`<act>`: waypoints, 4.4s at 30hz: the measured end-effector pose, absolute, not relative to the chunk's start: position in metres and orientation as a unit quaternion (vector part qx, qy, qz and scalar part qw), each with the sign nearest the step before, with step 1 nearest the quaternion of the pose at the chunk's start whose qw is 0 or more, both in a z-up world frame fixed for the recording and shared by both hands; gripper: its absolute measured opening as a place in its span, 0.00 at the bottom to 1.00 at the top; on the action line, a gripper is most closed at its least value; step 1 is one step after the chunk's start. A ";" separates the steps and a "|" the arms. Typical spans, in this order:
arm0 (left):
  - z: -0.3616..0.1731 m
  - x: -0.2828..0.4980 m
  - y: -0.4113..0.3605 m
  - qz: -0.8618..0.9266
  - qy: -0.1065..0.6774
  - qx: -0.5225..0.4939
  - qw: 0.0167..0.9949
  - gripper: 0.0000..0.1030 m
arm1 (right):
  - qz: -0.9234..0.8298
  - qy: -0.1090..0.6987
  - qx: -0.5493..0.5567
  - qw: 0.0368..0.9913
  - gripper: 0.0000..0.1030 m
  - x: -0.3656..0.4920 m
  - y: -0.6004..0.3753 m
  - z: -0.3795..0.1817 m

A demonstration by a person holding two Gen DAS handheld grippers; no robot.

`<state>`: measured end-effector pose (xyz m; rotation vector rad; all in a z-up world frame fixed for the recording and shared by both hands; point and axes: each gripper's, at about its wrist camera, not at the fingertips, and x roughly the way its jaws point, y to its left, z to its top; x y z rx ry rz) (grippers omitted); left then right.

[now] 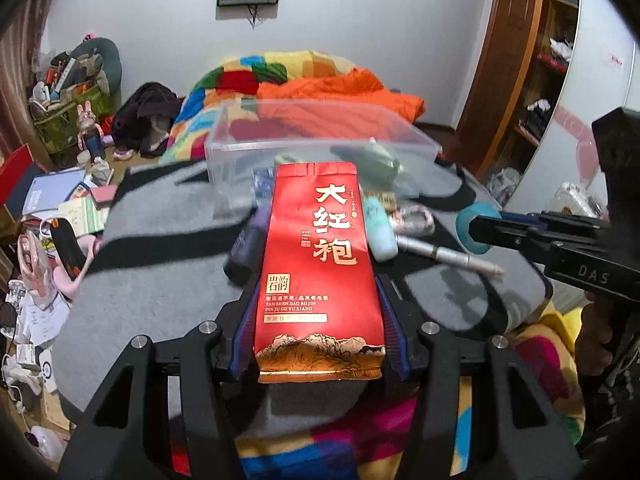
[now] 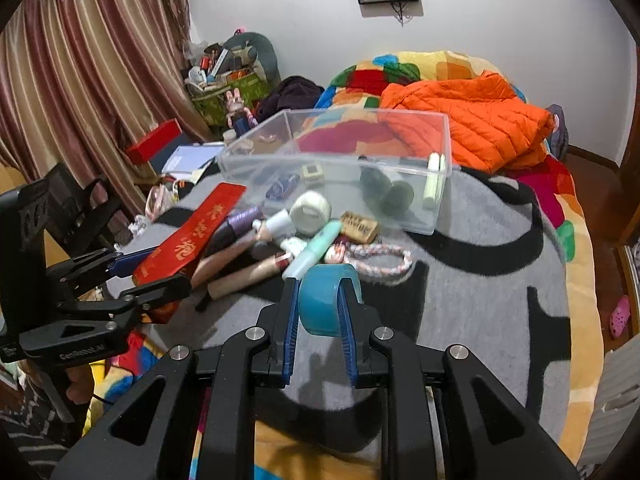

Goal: Organize objects
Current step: 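Drop the tape roll into the box with the right tool while the left drops the tea bag, then grasp the white pen with the right tool while the left grasps the purple bottle, then carry the white pen toward the box with the right tool while the left carries the purple bottle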

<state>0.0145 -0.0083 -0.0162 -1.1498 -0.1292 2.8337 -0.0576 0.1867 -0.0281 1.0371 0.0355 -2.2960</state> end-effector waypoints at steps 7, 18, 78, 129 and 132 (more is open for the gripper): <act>0.004 0.001 -0.016 0.937 -0.042 -0.346 0.028 0.52 | -0.877 0.002 0.372 0.303 0.17 -0.075 0.188 -0.010; 0.018 -0.039 -0.028 0.943 -0.041 -0.329 0.025 0.52 | -0.893 0.002 0.349 0.282 0.17 -0.122 0.179 0.009; 0.001 -0.078 -0.030 0.919 -0.008 -0.389 0.058 0.68 | -0.867 0.047 0.406 0.284 0.54 -0.142 0.174 -0.015; -0.036 -0.026 -0.057 0.911 -0.053 -0.409 0.017 0.25 | -0.839 0.119 0.449 0.283 0.13 -0.085 0.169 -0.081; -0.029 -0.026 -0.055 0.915 -0.053 -0.400 0.019 0.25 | -0.836 0.103 0.450 0.296 0.13 -0.079 0.176 -0.075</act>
